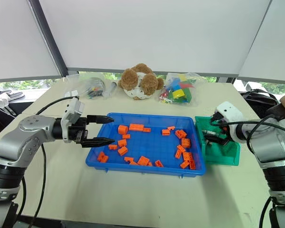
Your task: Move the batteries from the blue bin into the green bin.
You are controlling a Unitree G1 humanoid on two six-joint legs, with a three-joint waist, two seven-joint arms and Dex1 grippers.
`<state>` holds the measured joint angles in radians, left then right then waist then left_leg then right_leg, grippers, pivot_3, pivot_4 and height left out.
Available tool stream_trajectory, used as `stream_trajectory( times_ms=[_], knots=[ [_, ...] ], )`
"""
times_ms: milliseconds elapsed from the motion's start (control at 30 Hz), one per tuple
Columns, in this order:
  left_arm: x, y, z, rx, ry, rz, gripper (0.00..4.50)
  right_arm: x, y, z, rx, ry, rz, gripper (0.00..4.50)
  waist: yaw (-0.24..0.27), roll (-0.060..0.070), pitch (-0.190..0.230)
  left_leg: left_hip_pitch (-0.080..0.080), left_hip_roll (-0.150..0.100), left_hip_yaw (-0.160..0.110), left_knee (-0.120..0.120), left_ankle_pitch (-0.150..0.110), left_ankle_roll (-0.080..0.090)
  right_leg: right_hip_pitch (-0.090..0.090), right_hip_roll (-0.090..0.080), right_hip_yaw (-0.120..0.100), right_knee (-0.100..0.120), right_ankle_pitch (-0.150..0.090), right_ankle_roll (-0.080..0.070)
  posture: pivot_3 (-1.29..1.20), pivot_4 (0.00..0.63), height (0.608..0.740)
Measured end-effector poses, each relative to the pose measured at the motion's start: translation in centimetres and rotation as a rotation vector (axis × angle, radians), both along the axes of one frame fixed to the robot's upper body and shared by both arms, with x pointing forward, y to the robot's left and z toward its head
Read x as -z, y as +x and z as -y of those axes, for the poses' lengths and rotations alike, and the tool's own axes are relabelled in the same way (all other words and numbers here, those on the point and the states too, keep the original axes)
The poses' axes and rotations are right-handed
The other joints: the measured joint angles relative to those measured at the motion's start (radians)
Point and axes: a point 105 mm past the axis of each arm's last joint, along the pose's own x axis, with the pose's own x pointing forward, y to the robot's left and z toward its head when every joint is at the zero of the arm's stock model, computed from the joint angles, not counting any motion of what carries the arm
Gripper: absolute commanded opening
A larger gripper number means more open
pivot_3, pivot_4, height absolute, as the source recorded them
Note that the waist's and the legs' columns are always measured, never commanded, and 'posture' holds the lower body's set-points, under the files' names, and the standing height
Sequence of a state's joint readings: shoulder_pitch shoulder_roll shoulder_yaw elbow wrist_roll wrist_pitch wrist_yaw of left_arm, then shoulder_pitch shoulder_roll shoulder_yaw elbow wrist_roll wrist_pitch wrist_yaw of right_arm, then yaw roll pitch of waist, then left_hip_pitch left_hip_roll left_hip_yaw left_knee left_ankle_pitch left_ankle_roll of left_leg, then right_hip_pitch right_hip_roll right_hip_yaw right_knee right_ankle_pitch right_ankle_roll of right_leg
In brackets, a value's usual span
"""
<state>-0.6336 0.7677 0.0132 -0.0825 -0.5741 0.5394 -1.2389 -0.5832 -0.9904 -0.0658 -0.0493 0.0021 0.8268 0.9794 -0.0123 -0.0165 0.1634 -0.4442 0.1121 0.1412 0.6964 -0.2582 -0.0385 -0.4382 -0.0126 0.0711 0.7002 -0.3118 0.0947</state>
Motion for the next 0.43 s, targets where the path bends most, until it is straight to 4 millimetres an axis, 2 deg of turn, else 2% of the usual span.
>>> stream_trajectory(
  times_ms=[67,133,300,433],
  knots=[
    [0.0,0.0,0.0,-0.002,0.002,0.001,4.50,-1.0,-0.5,-1.4,-0.074,0.021,0.022,4.46,0.000,0.000,0.000,0.000,0.000,0.000,0.000,0.000,0.000,0.000,0.000,0.000,0.000,0.000,0.000,0.00,0.150,0.704],
    [-0.1,0.0,-0.1,-0.007,0.005,0.002,4.50,-2.1,-1.3,-3.6,-0.193,0.051,0.041,4.46,-0.002,0.000,0.000,0.000,0.000,0.000,0.000,0.000,0.000,0.000,0.000,0.000,0.000,0.000,0.000,0.00,0.150,0.704],
    [-0.2,0.0,-0.4,-0.017,0.015,0.005,4.50,-3.1,-3.6,-8.1,-0.436,0.100,0.037,4.46,0.000,0.000,0.000,0.000,0.000,-0.001,0.000,-0.001,0.001,0.000,0.000,0.000,0.000,0.000,0.000,0.00,0.150,0.704],
    [-0.3,0.1,-0.8,-0.030,0.028,0.009,4.50,-3.1,-4.7,-9.6,-0.508,0.135,0.005,4.46,0.003,0.000,0.000,0.000,0.000,-0.001,0.000,-0.001,0.003,0.001,0.000,0.000,0.000,0.000,0.000,0.00,0.150,0.704]
  ],
)
